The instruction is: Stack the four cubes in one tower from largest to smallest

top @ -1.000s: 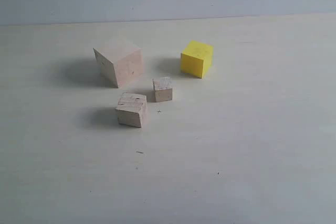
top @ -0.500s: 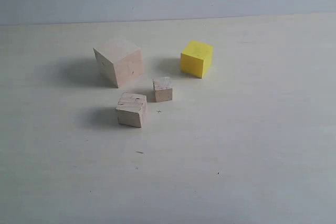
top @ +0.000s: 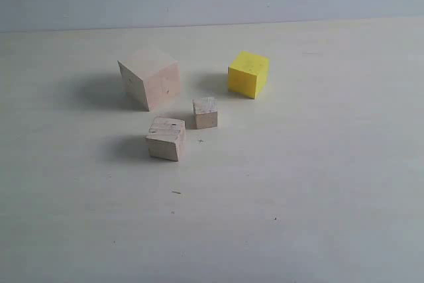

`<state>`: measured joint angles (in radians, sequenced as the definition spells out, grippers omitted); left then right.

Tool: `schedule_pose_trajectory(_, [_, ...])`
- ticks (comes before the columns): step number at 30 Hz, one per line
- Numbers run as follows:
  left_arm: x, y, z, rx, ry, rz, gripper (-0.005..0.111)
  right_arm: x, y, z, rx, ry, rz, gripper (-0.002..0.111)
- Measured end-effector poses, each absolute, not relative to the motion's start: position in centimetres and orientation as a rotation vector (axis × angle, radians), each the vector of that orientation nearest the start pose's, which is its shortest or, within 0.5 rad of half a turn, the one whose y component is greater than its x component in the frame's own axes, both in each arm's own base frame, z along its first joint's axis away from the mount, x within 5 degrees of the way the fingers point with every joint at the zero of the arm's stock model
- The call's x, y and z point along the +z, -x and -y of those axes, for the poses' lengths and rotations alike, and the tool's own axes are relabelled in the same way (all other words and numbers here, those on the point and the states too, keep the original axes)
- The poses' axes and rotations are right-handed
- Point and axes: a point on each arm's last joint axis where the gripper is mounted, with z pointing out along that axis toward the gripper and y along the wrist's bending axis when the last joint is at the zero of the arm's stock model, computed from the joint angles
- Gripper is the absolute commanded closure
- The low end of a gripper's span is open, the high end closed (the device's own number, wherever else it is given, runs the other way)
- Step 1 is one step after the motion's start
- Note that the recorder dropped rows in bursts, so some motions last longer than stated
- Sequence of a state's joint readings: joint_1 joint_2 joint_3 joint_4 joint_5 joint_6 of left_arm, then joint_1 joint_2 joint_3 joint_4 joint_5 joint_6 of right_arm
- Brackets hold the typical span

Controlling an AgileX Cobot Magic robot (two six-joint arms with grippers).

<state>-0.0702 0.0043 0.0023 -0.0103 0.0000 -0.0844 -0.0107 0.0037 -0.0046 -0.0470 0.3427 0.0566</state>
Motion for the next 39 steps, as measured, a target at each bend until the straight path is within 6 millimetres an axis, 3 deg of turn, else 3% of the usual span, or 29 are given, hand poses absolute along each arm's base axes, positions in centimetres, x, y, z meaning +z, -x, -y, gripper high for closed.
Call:
schedule_pose_trajectory(5, [21.9, -5.6, 0.4, -0.136, 0.018, -1.425, 0.107, 18.4, -5.4, 0.2, -0.013, -0.032, -1.825, 0.108])
schedule_pose_trajectory(8, [24.7, -5.0, 0.3, -0.139, 0.017, -1.348, 0.107, 18.5, -5.4, 0.2, -0.012, -0.031, -1.805, 0.108])
schedule_pose_trajectory(12, [29.4, -4.9, 0.4, -0.136, 0.015, -1.386, 0.107, 20.9, -5.7, 0.1, -0.004, -0.017, -1.548, 0.108])
schedule_pose_trajectory(16, [31.4, -6.8, 0.6, -0.151, 0.026, -1.591, 0.107, 23.4, -5.2, 0.0, 0.005, -0.004, -1.264, 0.108])
schedule_pose_trajectory(19, [31.3, -8.5, 1.0, -0.153, -0.019, -1.816, 0.107, 24.1, -5.0, -0.1, 0.008, 0.001, -1.179, 0.108])
schedule_pose_trajectory(22, [29.8, -10.2, 2.0, -0.199, -0.141, -2.076, 0.107, 24.3, -4.9, -0.1, 0.009, 0.002, -1.157, 0.108])
schedule_pose_trajectory(25, [28.7, -11.2, 3.1, -0.315, -0.231, -2.214, 0.107, 24.4, -4.9, -0.1, 0.009, 0.002, -1.149, 0.108])
schedule_pose_trajectory(29, [28.0, -12.3, 3.7, -0.396, -0.235, -2.273, 0.107, 24.6, -4.8, -0.1, 0.019, -0.002, -1.125, 0.108])
schedule_pose_trajectory(34, [27.9, -12.8, 3.7, -0.399, -0.222, -2.266, 0.107, 24.9, -4.6, -0.1, 0.178, -0.093, -1.077, 0.108])
schedule_pose_trajectory(39, [28.4, -13.3, 3.5, -0.374, -0.188, -2.200, 0.107, 25.9, -4.7, -0.1, 0.285, -0.185, -1.187, 0.108])
